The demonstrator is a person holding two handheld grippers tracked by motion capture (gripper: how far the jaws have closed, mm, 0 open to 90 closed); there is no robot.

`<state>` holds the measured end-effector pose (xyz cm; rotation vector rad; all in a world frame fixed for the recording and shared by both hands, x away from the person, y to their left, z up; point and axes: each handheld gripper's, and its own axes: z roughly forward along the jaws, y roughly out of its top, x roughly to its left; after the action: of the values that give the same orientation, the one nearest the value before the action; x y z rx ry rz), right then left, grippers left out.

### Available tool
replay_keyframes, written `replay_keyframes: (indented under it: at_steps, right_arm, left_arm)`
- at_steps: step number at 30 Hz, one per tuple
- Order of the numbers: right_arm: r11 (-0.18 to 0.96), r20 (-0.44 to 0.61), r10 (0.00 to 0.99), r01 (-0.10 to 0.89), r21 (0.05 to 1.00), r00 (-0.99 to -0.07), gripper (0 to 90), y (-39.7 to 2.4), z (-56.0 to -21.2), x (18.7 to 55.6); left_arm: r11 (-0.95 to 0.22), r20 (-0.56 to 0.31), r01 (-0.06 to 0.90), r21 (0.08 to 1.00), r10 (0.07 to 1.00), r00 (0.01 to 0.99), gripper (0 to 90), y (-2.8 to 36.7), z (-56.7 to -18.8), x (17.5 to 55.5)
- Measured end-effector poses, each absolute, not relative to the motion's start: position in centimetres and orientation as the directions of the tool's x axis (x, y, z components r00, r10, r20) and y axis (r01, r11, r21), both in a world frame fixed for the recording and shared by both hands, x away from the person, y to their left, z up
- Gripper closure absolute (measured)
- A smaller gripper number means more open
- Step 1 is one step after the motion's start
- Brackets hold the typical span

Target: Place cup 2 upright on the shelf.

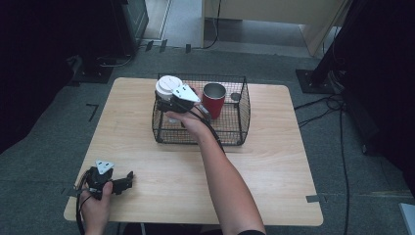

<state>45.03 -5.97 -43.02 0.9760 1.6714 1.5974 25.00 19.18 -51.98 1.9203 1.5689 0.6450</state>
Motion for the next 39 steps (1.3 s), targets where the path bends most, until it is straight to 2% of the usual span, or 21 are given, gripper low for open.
replay_keyframes:
  at_steps: [8,18,39]
  right_arm:
    - [0.000,0.057,0.865,0.113,0.994,-0.499,15.5,-7.1,-43.3,45.5]
    - [0.066,0.009,0.878,0.141,0.988,-0.478,15.5,-8.0,-44.4,46.2]
    - [0.091,0.033,0.847,0.206,0.974,-0.531,13.5,-8.0,-44.8,46.1]
  left_arm:
    - [-0.148,0.011,0.705,0.693,0.981,0.195,2.5,19.2,-52.0,25.0]
    - [-0.148,0.011,0.705,0.693,0.981,0.195,2.5,19.2,-52.0,25.0]
    - [-0.148,0.011,0.705,0.693,0.981,0.195,2.5,19.2,-52.0,25.0]
